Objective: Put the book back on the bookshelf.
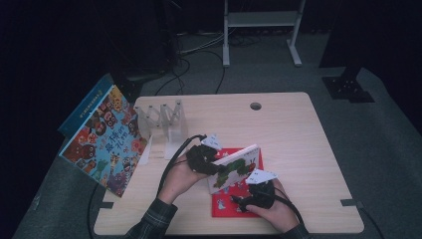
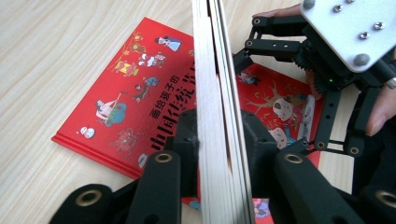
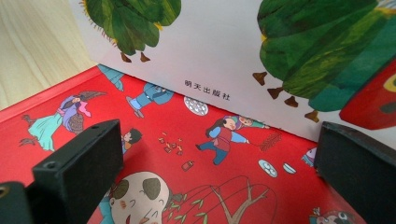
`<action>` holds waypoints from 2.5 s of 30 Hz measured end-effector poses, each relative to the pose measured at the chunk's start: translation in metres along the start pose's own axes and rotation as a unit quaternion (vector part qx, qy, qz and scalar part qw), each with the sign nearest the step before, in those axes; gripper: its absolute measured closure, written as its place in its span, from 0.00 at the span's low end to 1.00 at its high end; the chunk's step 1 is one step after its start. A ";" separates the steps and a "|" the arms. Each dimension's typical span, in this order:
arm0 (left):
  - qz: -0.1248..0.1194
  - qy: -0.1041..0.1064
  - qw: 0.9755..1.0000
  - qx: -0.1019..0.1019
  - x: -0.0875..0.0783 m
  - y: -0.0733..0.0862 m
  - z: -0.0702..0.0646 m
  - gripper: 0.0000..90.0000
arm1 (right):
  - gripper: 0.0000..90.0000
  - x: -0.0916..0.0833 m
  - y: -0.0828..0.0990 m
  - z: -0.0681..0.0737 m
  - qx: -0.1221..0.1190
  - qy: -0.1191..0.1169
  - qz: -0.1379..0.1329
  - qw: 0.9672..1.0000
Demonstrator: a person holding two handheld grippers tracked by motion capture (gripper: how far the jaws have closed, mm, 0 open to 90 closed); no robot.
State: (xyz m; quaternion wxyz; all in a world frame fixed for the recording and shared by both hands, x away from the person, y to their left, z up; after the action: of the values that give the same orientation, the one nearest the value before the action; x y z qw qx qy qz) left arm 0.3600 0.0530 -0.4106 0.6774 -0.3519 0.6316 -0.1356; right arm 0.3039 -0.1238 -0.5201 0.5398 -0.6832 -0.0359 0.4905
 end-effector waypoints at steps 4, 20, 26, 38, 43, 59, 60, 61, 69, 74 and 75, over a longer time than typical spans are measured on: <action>0.015 0.011 1.000 -0.005 0.009 -0.001 0.002 0.77 | 0.01 0.000 0.000 0.000 -0.001 0.000 0.000 1.000; 0.036 0.003 0.999 -0.010 0.011 -0.002 -0.001 0.84 | 0.01 0.000 0.000 0.000 -0.001 -0.001 0.001 1.000; 0.030 -0.009 0.999 -0.015 -0.010 0.006 0.001 0.84 | 0.01 0.000 0.000 0.000 0.001 -0.001 0.000 1.000; -0.004 -0.041 0.998 -0.056 -0.067 0.045 0.011 0.84 | 0.01 0.000 0.000 0.000 -0.003 -0.001 -0.001 1.000; -0.013 -0.053 0.996 -0.071 -0.085 0.062 0.012 0.84 | 0.01 0.000 0.000 -0.001 -0.007 -0.001 0.001 1.000; -0.019 -0.087 0.988 -0.127 -0.129 0.126 0.016 0.84 | 0.01 0.000 0.000 -0.001 -0.004 -0.001 0.000 1.000; -0.020 -0.096 0.986 -0.136 -0.135 0.132 0.017 0.84 | 0.01 0.000 0.000 0.000 -0.004 -0.001 0.000 1.000; -0.021 -0.099 0.985 -0.140 -0.137 0.135 0.018 0.84 | 0.01 0.000 0.000 -0.001 -0.004 -0.001 0.000 1.000; -0.022 -0.150 0.974 -0.168 -0.156 0.149 0.030 0.84 | 0.01 0.000 0.000 0.000 -0.004 -0.001 0.000 1.000; -0.025 -0.175 0.968 -0.176 -0.151 0.147 0.045 0.84 | 0.01 0.000 0.000 0.000 -0.004 -0.001 0.000 1.000; -0.025 -0.175 0.968 -0.176 -0.151 0.147 0.045 0.84 | 0.01 0.000 0.000 0.000 -0.004 -0.001 0.000 1.000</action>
State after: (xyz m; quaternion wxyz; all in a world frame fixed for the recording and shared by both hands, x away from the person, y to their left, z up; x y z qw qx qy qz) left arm 0.3395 0.2666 -0.3929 0.7010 -0.4997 0.5083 0.0250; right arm 0.3043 -0.1240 -0.5201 0.5373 -0.6845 -0.0383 0.4913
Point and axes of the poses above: each handheld gripper's, and its own axes: x roughly forward along the jaws, y roughly out of its underside, z roughly to its left, the point moved 3 cm from there along x, roughly forward along the jaws, and after that the axes turned 4 degrees about x, right-handed, at the moved point
